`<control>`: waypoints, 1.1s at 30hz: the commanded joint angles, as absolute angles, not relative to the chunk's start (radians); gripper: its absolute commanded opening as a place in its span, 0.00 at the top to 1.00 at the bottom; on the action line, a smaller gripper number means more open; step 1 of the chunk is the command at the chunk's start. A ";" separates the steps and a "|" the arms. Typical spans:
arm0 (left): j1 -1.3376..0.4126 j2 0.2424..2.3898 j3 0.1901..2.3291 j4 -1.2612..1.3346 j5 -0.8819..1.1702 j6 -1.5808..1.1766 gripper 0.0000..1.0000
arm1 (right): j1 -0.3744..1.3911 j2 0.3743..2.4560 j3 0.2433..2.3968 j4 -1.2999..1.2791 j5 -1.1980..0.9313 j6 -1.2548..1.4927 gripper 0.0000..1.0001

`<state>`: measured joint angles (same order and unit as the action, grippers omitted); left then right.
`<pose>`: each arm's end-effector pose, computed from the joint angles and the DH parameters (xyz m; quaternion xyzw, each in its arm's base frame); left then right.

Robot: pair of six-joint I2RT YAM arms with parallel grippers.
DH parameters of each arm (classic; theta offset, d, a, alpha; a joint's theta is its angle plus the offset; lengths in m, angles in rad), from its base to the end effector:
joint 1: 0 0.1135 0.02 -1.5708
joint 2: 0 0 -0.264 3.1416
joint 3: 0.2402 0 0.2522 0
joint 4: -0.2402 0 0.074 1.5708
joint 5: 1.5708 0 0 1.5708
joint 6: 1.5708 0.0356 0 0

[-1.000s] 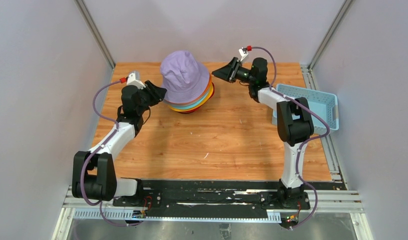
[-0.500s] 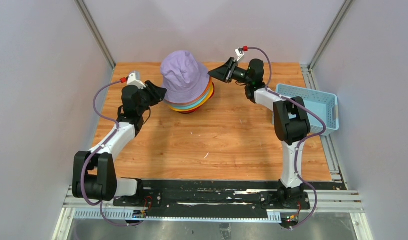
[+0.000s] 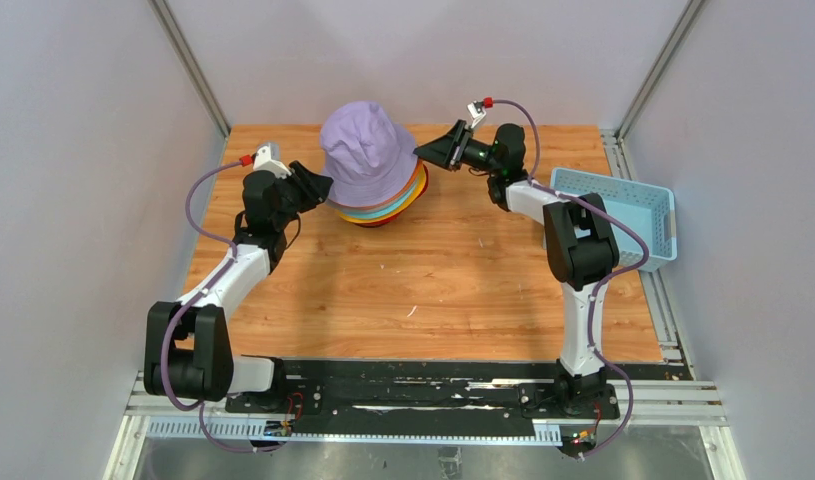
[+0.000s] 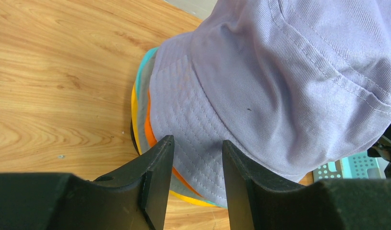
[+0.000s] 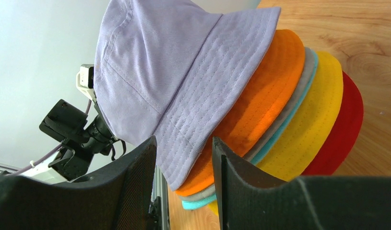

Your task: Stack the hats

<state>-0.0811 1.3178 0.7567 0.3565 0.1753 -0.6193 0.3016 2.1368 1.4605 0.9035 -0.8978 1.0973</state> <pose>0.2985 -0.0305 0.2674 -0.1521 0.7595 -0.2795 0.5673 0.4538 0.1703 0.2515 -0.0959 0.6485 0.6607 0.3657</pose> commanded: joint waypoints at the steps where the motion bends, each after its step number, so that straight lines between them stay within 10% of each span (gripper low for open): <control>1: -0.087 1.324 0.753 0.374 0.173 -0.603 0.54 | 0.316 2.143 1.445 0.976 -0.917 1.123 0.54; 33: -0.087 1.372 0.795 0.374 0.190 -0.586 0.54 | 0.350 2.321 1.568 1.351 -0.918 1.450 0.54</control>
<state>-0.0811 1.3560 0.7650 0.3569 0.1799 -0.6079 0.3309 2.2692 1.5040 1.1896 -0.9161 1.3315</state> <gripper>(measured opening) 0.459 0.459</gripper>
